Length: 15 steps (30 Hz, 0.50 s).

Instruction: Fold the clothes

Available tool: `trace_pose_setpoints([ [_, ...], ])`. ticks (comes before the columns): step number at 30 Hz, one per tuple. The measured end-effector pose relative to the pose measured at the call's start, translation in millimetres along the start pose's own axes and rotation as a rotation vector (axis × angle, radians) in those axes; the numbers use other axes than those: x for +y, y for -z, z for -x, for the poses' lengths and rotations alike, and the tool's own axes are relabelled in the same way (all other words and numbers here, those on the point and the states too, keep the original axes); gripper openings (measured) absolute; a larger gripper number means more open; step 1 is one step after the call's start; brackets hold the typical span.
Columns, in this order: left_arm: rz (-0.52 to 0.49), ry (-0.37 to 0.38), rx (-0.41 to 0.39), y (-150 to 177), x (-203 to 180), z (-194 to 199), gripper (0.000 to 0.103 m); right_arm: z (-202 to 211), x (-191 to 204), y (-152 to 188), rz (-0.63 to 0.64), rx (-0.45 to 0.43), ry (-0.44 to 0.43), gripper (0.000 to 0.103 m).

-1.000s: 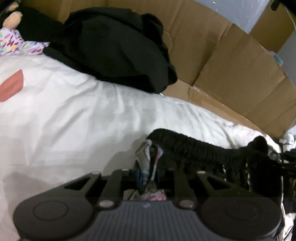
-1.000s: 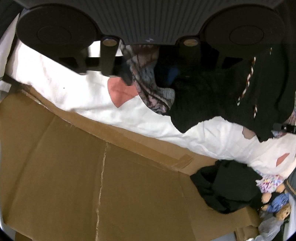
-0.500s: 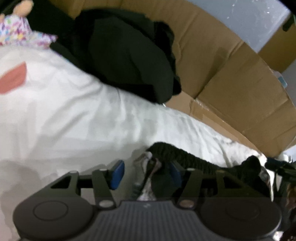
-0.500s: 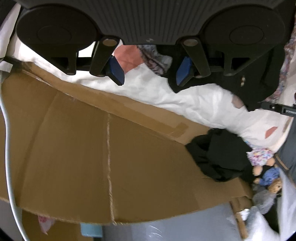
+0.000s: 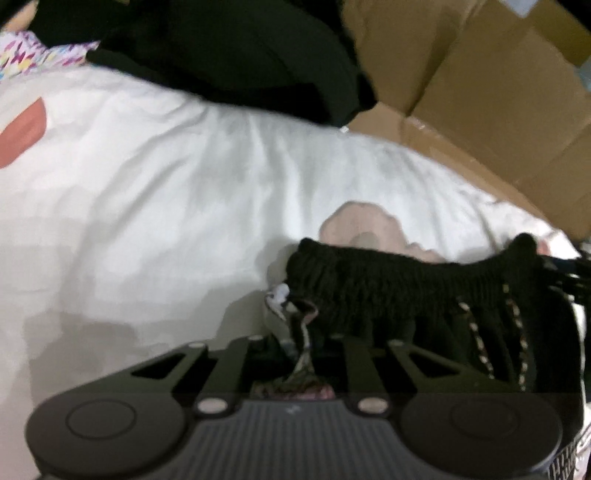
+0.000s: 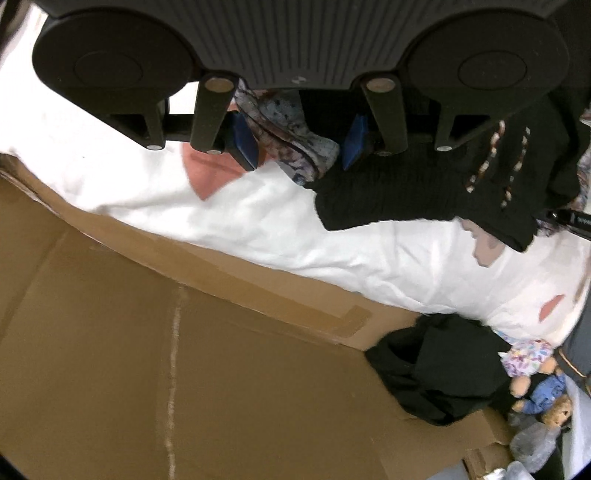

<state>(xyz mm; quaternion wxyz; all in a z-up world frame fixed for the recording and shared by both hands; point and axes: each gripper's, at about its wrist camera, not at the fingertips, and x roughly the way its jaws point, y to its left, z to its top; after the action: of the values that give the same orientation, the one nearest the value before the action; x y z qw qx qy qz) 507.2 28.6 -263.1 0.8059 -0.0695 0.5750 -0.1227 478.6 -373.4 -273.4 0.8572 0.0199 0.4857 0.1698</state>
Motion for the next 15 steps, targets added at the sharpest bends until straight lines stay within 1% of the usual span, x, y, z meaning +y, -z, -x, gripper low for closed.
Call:
trace_pose_setpoints([
  [1,0.017,0.0,-0.011,-1.8,1.7,1.9,0.023,-1.6,1.0,-0.4,0.001,0.003,-0.002,0.056],
  [2,0.034,0.0,-0.022,-3.6,3.4,3.7,0.032,-4.5,1.4,-0.7,-0.007,0.007,-0.001,0.056],
  [3,0.068,0.011,-0.04,-6.1,6.7,5.9,0.035,-7.2,0.9,-0.9,-0.024,0.009,-0.005,0.056],
  [5,0.114,0.045,-0.052,-10.8,9.6,6.8,0.036,-8.7,-2.1,-1.0,-0.061,0.007,-0.019,0.056],
  [7,0.143,0.054,-0.035,-16.1,10.1,0.0,0.037,-7.5,-5.6,-1.1,-0.08,0.004,-0.044,0.056],
  [9,0.163,0.071,-0.007,-17.3,9.1,-9.2,0.034,-5.3,-8.9,-0.8,-0.089,-0.004,-0.072,0.057],
  [11,0.174,0.077,0.002,-14.9,6.8,-15.0,0.03,-6.3,-9.9,-0.3,-0.099,-0.006,-0.073,0.057],
  [12,0.165,0.074,0.004,-13.8,4.5,-16.5,0.026,-7.2,-9.8,0.4,-0.103,-0.003,-0.068,0.056],
  [13,0.151,0.069,0.006,-12.9,1.7,-17.6,0.025,-8.1,-9.8,1.0,-0.108,-0.001,-0.064,0.056],
  [14,0.133,0.058,0.007,-13.0,-1.0,-17.6,0.022,-9.4,-6.2,1.6,-0.088,0.005,-0.048,0.049],
  [15,0.113,0.045,0.007,-13.5,-3.8,-17.1,0.019,-10.8,-1.1,2.1,-0.057,0.014,-0.027,0.036],
])
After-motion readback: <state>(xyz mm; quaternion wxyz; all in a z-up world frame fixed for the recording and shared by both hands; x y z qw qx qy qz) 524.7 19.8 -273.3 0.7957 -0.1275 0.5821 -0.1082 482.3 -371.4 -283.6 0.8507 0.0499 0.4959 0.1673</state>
